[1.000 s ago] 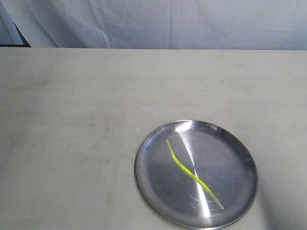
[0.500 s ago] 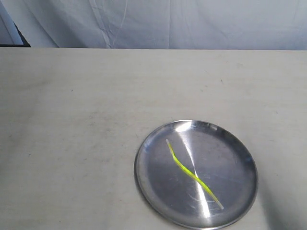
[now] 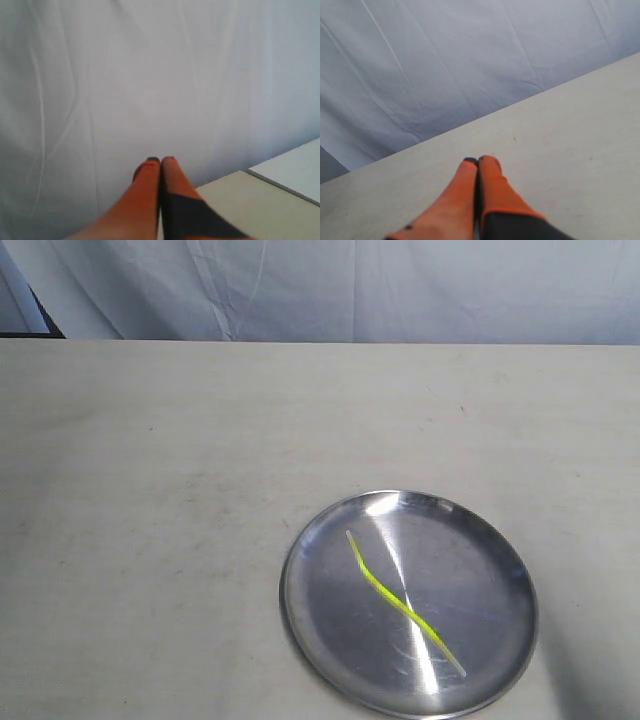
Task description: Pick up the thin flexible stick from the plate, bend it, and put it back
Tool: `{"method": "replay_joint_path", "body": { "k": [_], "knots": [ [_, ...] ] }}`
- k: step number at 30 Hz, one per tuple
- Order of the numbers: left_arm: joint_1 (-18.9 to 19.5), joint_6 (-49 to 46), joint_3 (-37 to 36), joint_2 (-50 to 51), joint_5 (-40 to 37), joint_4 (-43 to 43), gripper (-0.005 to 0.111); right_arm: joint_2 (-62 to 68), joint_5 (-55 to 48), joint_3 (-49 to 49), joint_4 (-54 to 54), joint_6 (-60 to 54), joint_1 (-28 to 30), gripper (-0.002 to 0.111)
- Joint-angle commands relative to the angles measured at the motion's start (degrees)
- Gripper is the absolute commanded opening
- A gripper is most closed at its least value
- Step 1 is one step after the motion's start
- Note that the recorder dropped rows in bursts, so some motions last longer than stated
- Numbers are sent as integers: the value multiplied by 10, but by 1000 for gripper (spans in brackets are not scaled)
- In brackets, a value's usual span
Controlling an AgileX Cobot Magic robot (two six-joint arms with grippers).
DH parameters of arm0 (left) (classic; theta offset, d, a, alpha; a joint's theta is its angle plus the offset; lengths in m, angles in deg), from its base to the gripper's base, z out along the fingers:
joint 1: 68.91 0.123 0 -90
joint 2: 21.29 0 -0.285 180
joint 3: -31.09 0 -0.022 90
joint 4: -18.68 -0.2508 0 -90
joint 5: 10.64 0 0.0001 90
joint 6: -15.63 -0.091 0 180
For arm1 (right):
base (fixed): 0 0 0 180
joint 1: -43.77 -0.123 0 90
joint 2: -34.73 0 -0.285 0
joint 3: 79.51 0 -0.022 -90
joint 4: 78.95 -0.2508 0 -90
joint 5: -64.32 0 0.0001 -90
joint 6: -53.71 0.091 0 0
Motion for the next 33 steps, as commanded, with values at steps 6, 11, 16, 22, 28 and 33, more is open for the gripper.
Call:
{"method": "replay_joint_path", "body": {
  "k": [6,11,16,22,28,33],
  "knots": [
    [252,149,-229,-137,-39,361,0,-4,-1,1,2,0,3,0],
    [353,149,-296,-244,16,411,0,-4,-1,1,2,0,3,0],
    [381,149,-332,-274,13,507,0,-4,-1,1,2,0,3,0],
    [380,145,-354,-273,49,501,0,-4,2,1,2,0,3,0],
    [380,-59,-424,-273,91,653,0,-4,3,1,2,0,3,0],
    [380,-411,-446,-285,181,753,0,-4,3,1,2,0,3,0]
  ]
}}
